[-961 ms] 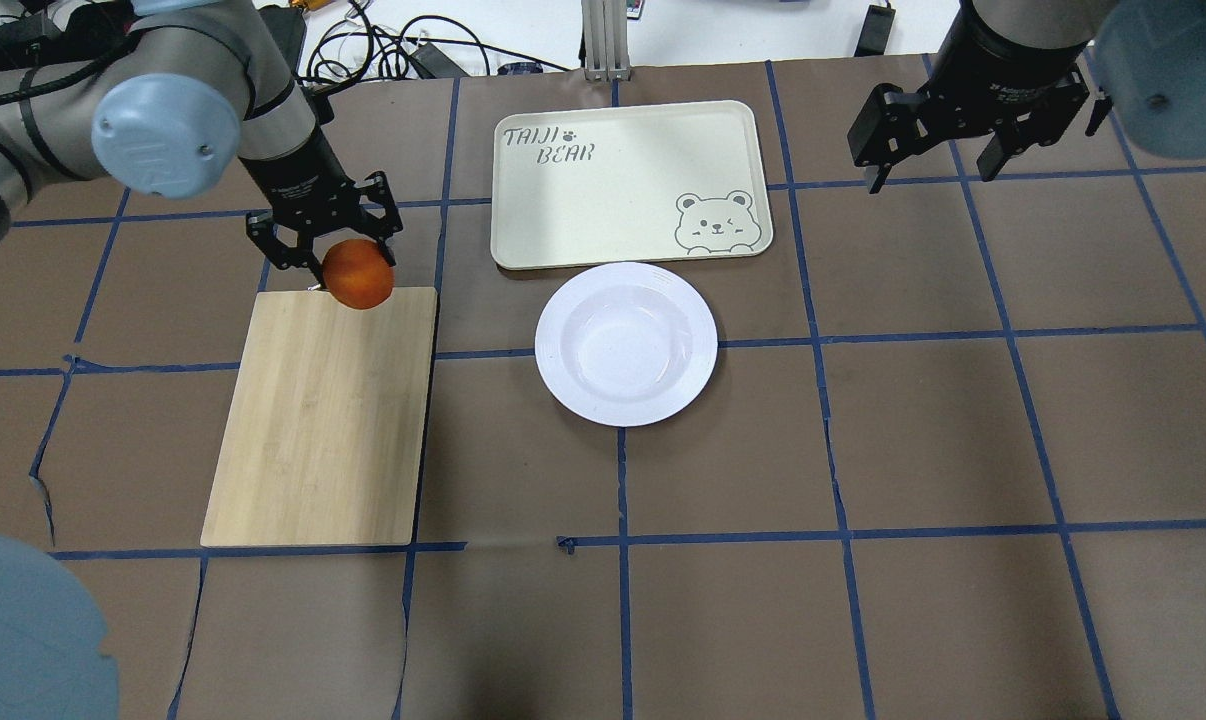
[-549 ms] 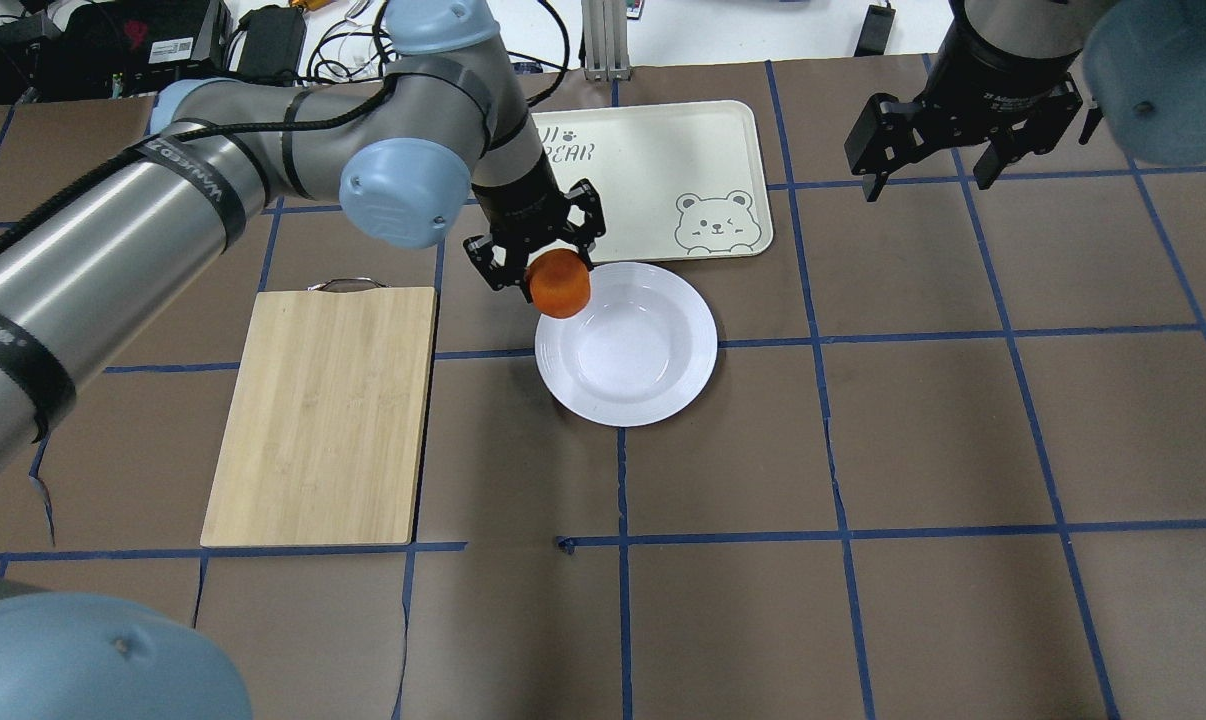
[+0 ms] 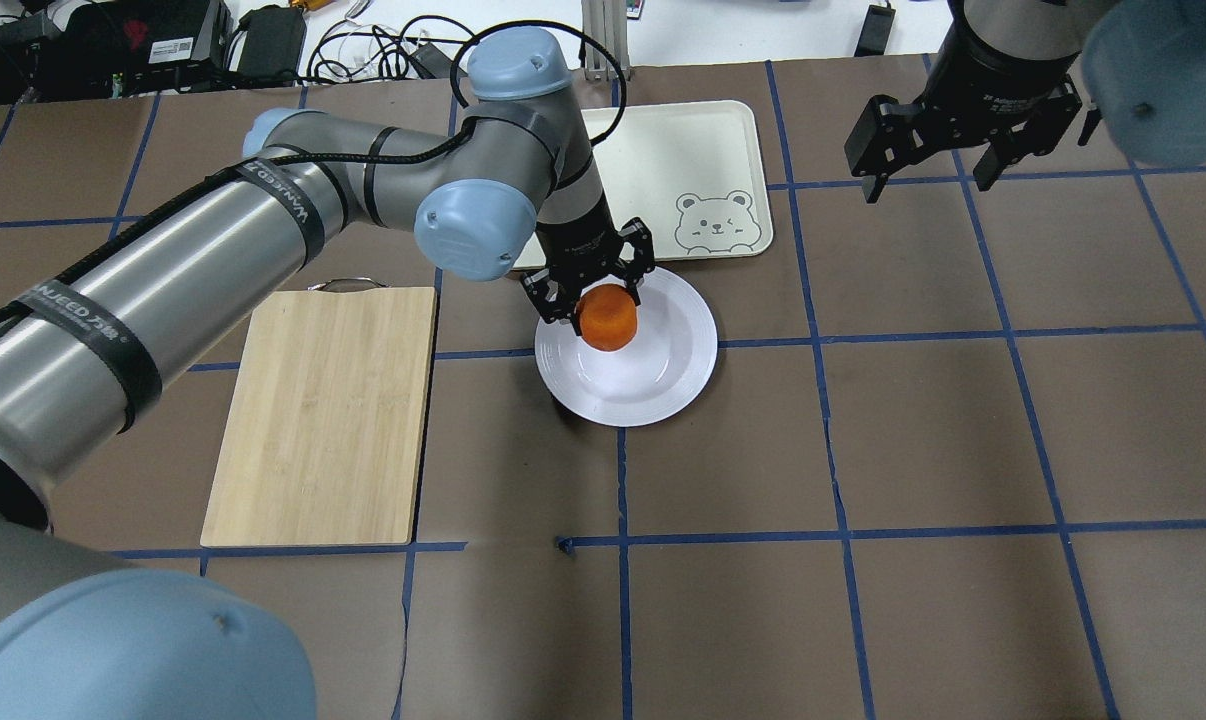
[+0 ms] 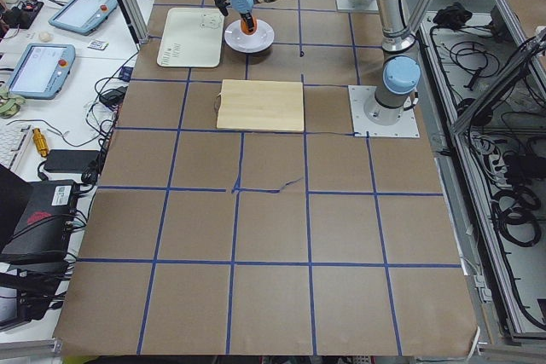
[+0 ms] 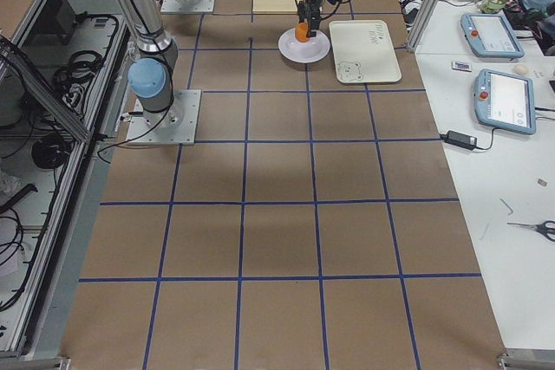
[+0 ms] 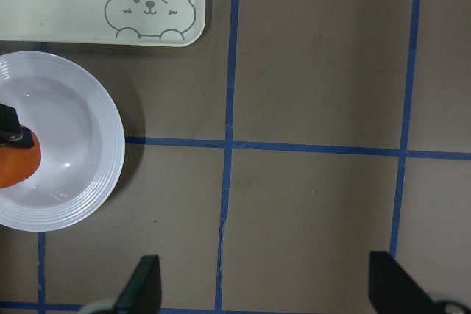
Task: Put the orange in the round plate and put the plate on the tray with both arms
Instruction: 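Lower the orange into the plate and open the left gripper, then raise the left gripper away while the right gripper reaches to the plate rim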
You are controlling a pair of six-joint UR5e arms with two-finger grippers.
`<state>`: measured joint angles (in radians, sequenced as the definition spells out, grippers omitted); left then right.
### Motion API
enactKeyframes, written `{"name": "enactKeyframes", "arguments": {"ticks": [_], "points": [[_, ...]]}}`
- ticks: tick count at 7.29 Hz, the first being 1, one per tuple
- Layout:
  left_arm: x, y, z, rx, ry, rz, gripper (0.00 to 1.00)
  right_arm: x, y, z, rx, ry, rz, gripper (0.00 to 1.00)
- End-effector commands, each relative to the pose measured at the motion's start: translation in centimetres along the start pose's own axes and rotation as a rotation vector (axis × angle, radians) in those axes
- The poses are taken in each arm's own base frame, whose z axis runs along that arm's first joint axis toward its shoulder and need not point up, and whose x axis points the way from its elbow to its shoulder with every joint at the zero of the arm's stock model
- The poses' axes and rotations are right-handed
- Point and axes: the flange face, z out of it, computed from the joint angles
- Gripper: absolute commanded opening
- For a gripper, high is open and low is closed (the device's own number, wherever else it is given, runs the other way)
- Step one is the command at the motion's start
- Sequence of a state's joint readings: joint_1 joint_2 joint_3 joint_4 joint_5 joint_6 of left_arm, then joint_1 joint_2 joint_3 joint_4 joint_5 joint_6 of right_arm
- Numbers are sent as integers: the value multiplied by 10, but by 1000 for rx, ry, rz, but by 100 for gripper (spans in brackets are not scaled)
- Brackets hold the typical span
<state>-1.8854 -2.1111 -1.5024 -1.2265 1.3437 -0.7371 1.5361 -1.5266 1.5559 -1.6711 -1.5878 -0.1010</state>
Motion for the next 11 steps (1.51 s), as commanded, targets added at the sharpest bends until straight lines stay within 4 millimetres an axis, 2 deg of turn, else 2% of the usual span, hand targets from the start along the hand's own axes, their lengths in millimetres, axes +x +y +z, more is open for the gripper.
{"name": "enactKeyframes", "arguments": {"ticks": [1, 3, 4, 5, 6, 7, 8, 9, 10, 11], "points": [[6, 2, -14, 60, 43, 34, 100, -1, 1, 3, -6, -7, 5, 100], [-1, -3, -51, 144, 33, 147, 100, -1, -4, 24, -35, -10, 8, 100], [-24, -18, -74, 211, -37, 190, 100, -1, -22, 44, -18, -14, 11, 100], [-44, -29, -101, 238, -32, 173, 100, -6, -34, 72, -25, -55, 10, 100], [-75, -42, -135, 256, -42, 174, 100, -19, -39, 101, -42, -185, 45, 100], [-109, -51, -165, 287, -99, 213, 100, -27, -46, 133, -27, -229, 116, 100], [-131, -51, -191, 294, -106, 205, 100, -36, -46, 170, -27, -229, 167, 100], [-153, -49, -216, 321, -94, 170, 100, -55, -39, 199, -1, -233, 150, 100], [-182, -48, -232, 293, -103, 118, 100, -70, -34, 226, 1, -235, 144, 100], [-204, -49, -243, 293, -104, 107, 100, -76, -34, 244, -24, -234, 187, 100]]}}
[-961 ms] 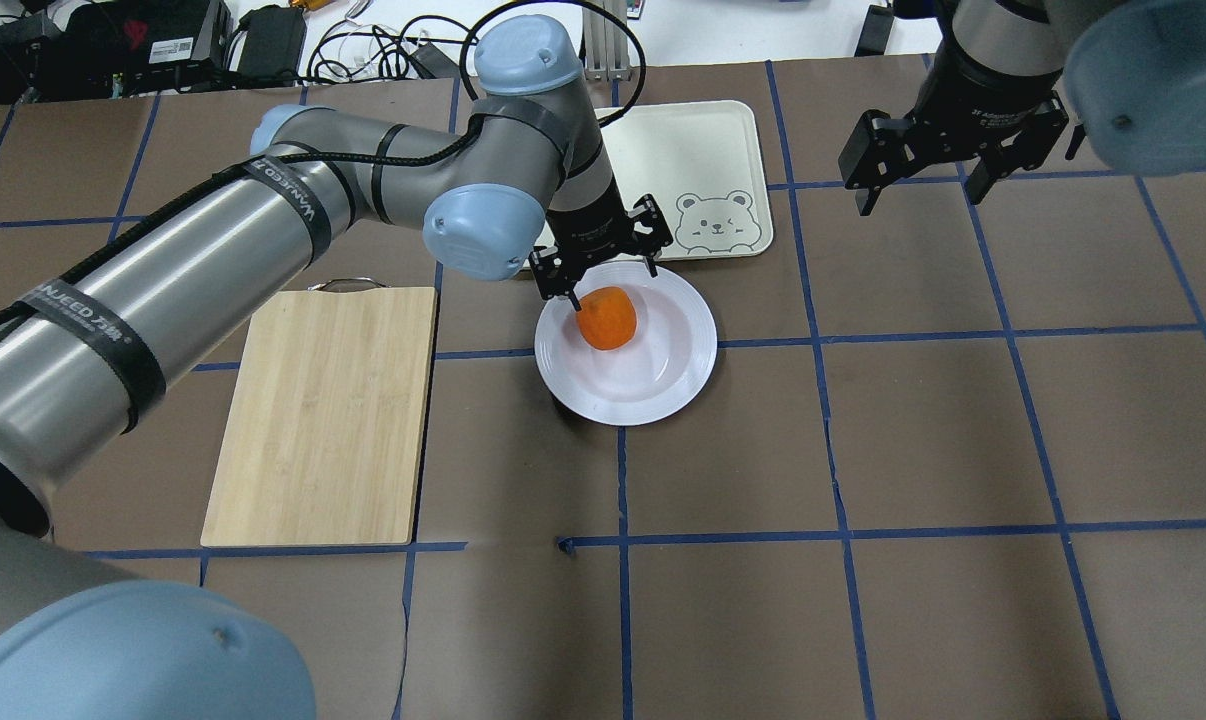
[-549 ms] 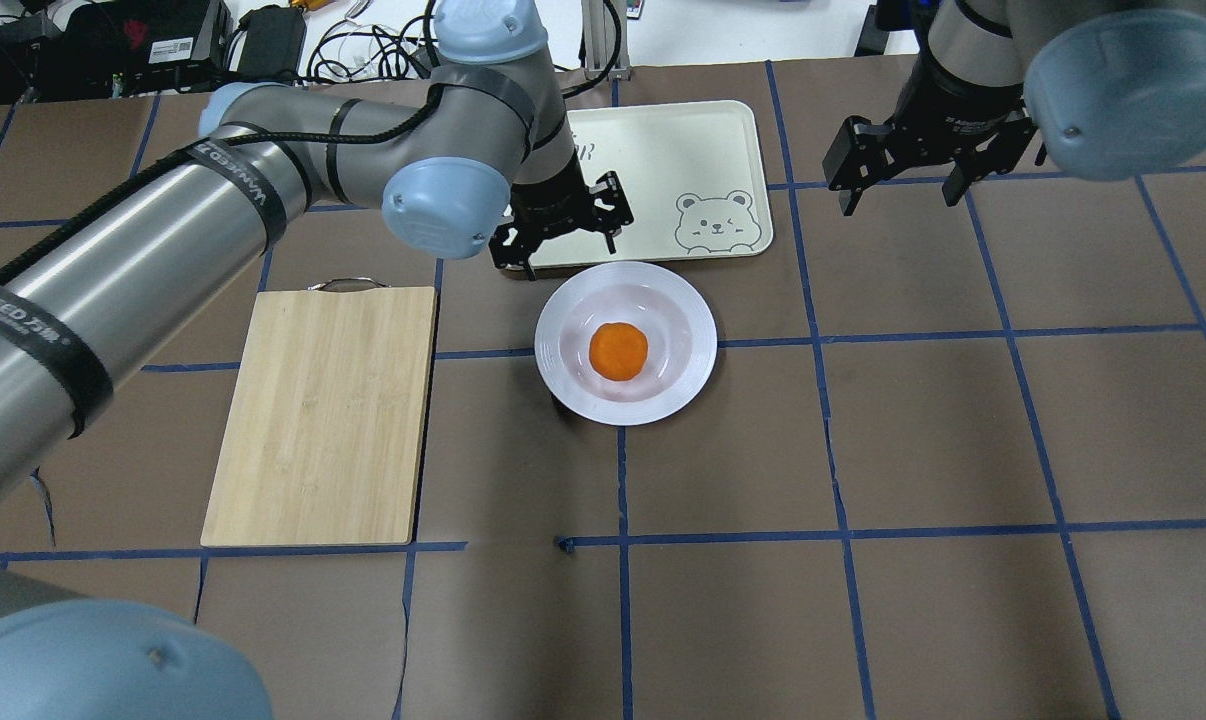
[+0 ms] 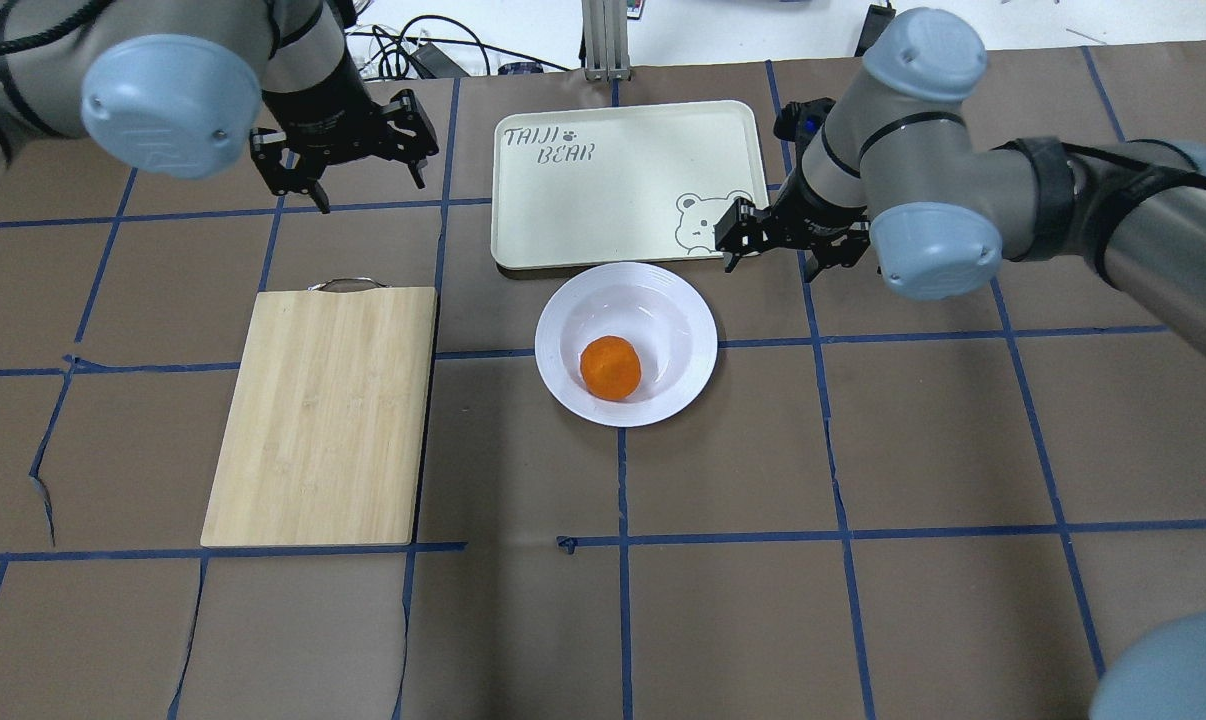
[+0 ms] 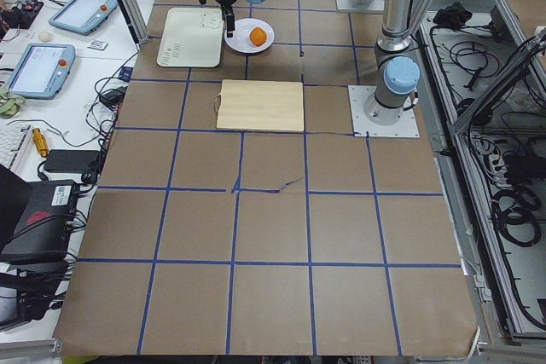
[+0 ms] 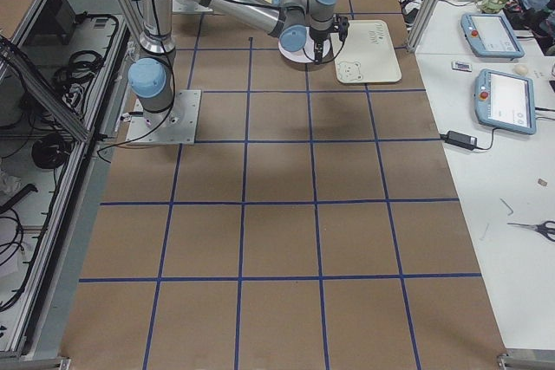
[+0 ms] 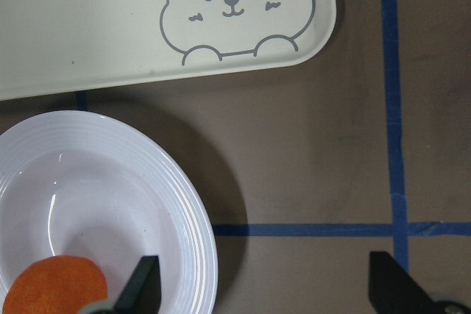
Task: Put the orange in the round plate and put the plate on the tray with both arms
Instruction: 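Raise the left gripper away while the right gripper reaches to the plate rim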
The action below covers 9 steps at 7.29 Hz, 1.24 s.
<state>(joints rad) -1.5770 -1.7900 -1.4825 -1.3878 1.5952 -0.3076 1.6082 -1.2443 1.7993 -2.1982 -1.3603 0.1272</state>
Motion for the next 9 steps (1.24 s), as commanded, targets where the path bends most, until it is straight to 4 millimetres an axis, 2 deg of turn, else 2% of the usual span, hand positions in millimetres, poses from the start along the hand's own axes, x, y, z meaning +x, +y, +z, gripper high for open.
{"name": "enactKeyframes", "arguments": {"ticks": [1, 2, 3, 4, 7, 8, 9], "points": [[-41, 5, -19, -19, -10, 13, 100, -18, 11, 45, -39, -32, 89, 100], [-44, 14, -30, -14, -5, 59, 100, -29, 16, 68, -62, -66, 93, 100], [-45, 22, -37, -7, -2, 59, 100, -30, 18, 73, -74, -68, 93, 100], [-48, 26, -33, -17, -9, 73, 100, -29, 22, 77, -84, -65, 94, 100], [-53, 27, -31, -24, -14, 72, 100, -19, 50, 107, -76, -71, 92, 99], [-54, 27, -29, -26, -12, 81, 100, -19, 52, 108, -79, -70, 96, 95], [-54, 27, -29, -26, -14, 81, 100, -19, 53, 109, -81, -69, 111, 76]]}}
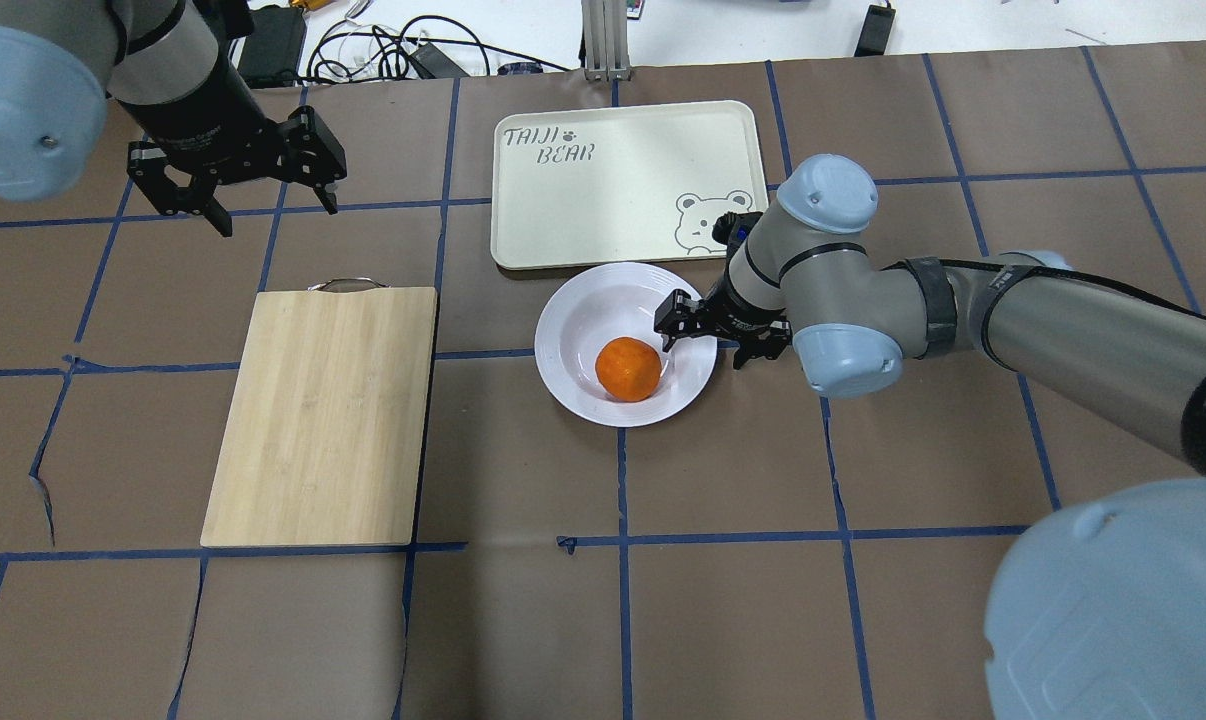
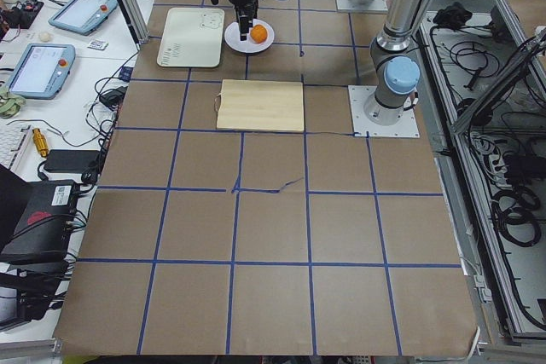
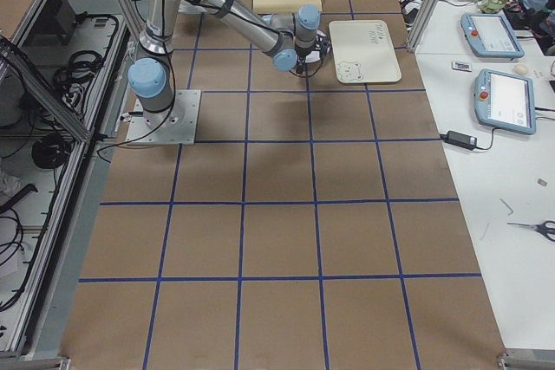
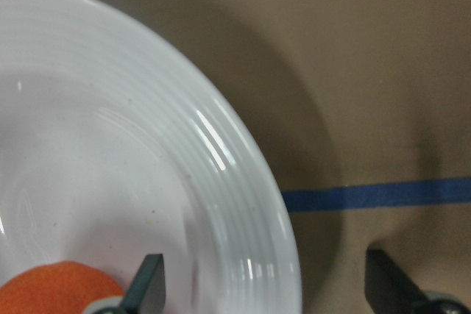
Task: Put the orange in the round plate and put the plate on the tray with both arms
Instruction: 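Close the right gripper on the plate rim nearest it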
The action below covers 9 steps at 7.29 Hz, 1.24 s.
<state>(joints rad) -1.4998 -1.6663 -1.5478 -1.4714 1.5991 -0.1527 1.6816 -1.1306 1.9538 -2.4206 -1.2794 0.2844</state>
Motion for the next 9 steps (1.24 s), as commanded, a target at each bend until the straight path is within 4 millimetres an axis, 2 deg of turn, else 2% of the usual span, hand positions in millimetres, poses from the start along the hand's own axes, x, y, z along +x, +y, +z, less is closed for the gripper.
{"name": "enactKeyframes", "arguments": {"ticks": [1, 2, 3, 4, 5, 7, 9], "points": [[0, 0, 0, 0, 2, 3, 100, 1, 2, 3, -2, 1, 16, 59], [0, 0, 2, -3, 3, 3, 100, -2, 3, 3, -10, -30, 17, 37], [0, 0, 2, -4, 2, 4, 100, -6, 3, 1, -15, -59, 31, 21], [1, 1, 6, -12, 2, 5, 100, -8, 1, -3, -9, -62, 53, 14], [0, 2, 8, -15, -1, 6, 100, -11, -2, -9, 4, -68, 62, 13], [0, 3, 9, -16, -2, 6, 100, -14, -10, -18, 24, -76, 65, 3], [0, 3, 9, -16, 0, 6, 100, -21, -19, -37, 49, -111, 62, 0]]}}
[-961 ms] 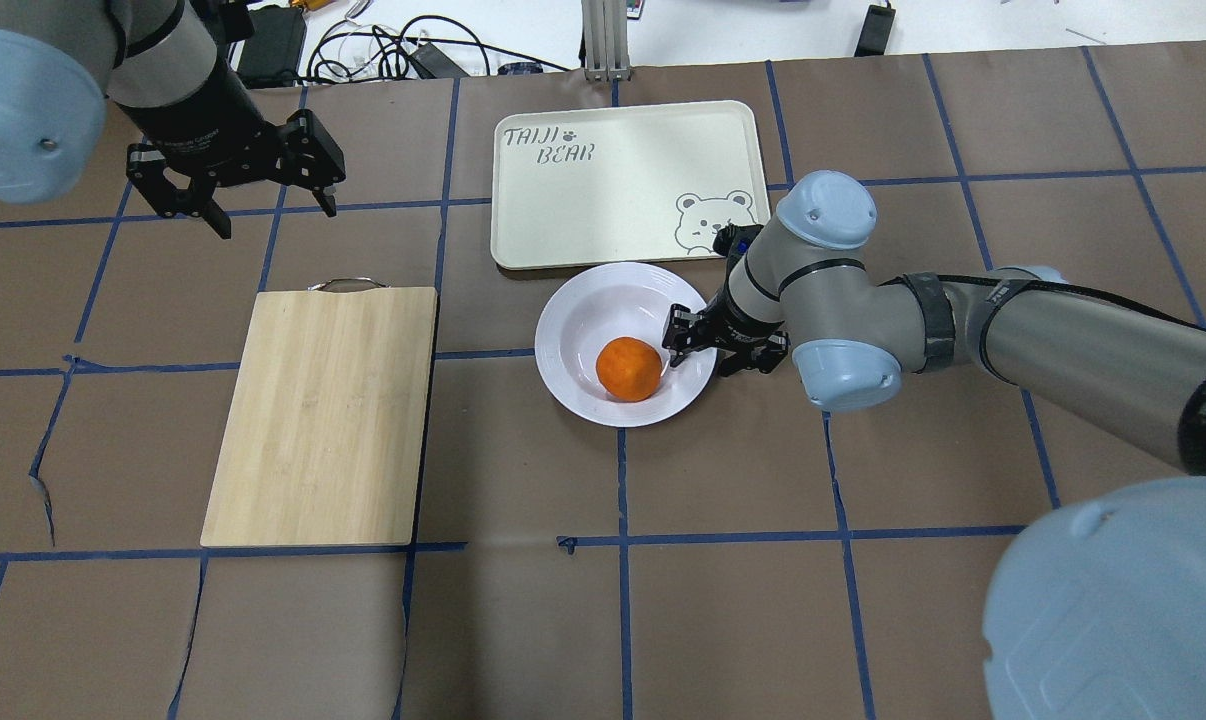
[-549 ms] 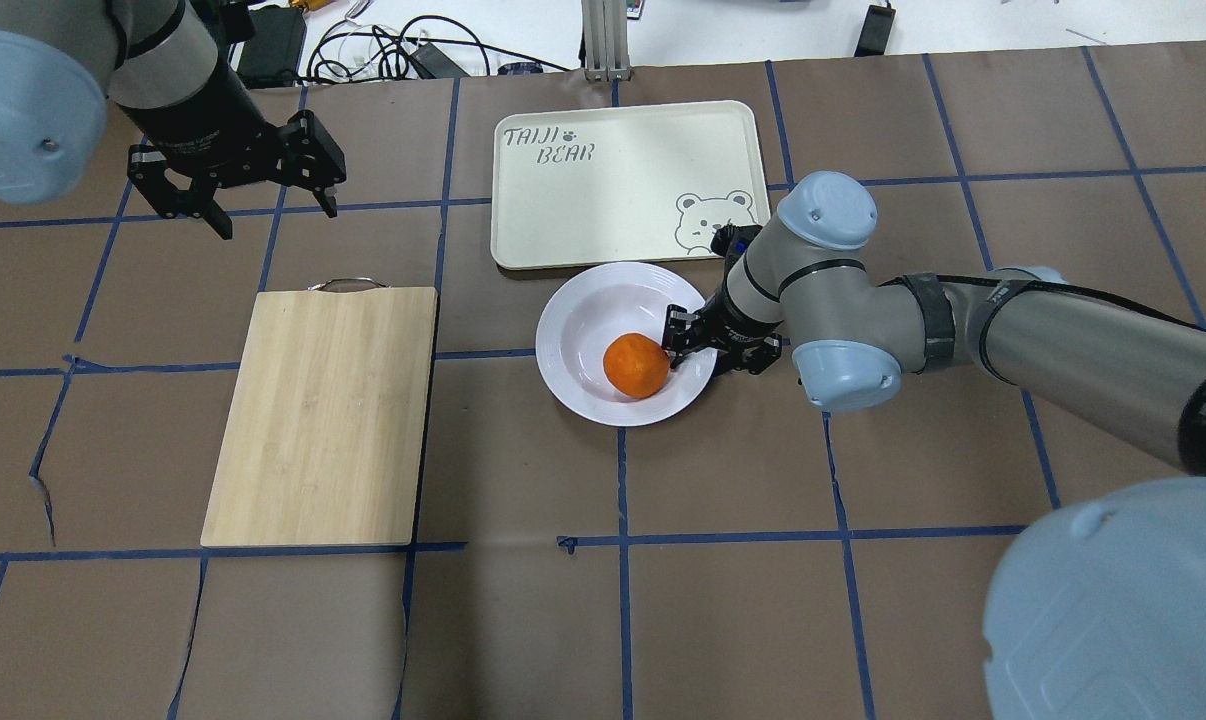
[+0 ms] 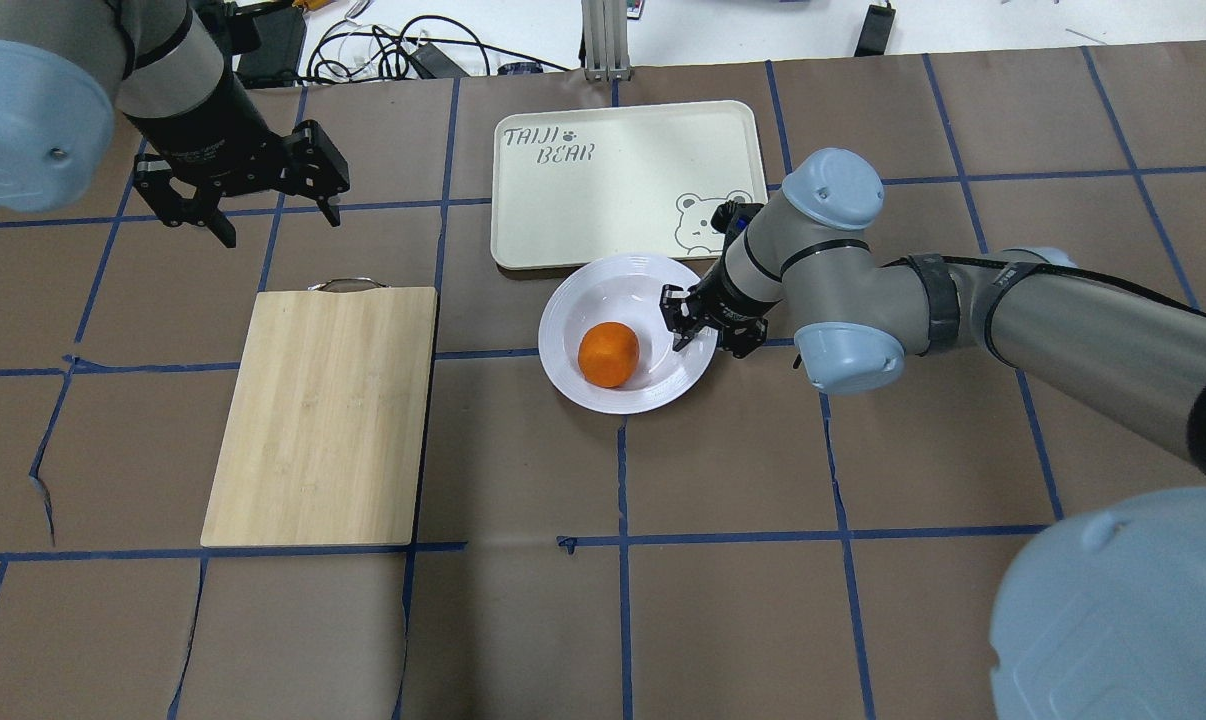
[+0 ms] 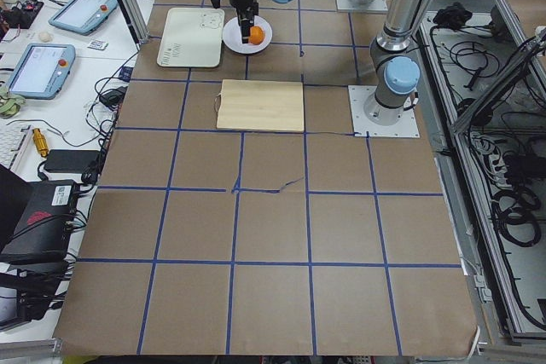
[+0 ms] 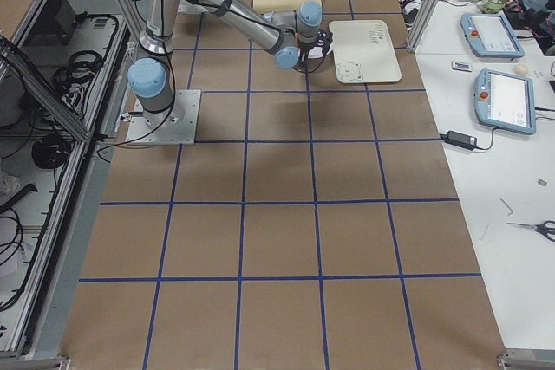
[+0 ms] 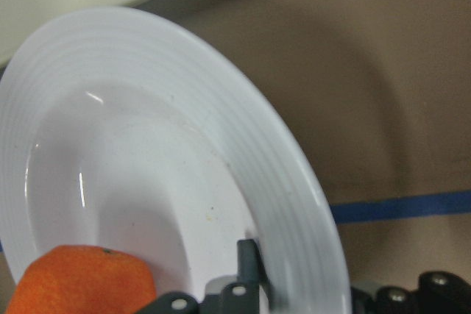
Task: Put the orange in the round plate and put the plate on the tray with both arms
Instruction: 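Slide the plate with the right gripper onto the bear tray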
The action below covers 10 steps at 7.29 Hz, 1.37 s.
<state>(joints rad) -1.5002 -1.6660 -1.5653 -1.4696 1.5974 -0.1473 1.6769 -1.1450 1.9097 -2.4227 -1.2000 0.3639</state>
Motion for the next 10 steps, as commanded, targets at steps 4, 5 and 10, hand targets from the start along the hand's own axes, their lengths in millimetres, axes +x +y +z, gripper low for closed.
{"name": "enactKeyframes", "arguments": {"ticks": [4, 5, 10], "points": [[0, 0, 2, -2, 0, 0, 100, -48, -82, -63, 58, -90, 22, 0], [0, 0, 2, -2, 0, 0, 100, -54, -108, -61, 68, -95, 15, 0], [1, 1, 2, -3, 2, 2, 100, -42, -207, -8, 99, -92, 49, 19]]}}
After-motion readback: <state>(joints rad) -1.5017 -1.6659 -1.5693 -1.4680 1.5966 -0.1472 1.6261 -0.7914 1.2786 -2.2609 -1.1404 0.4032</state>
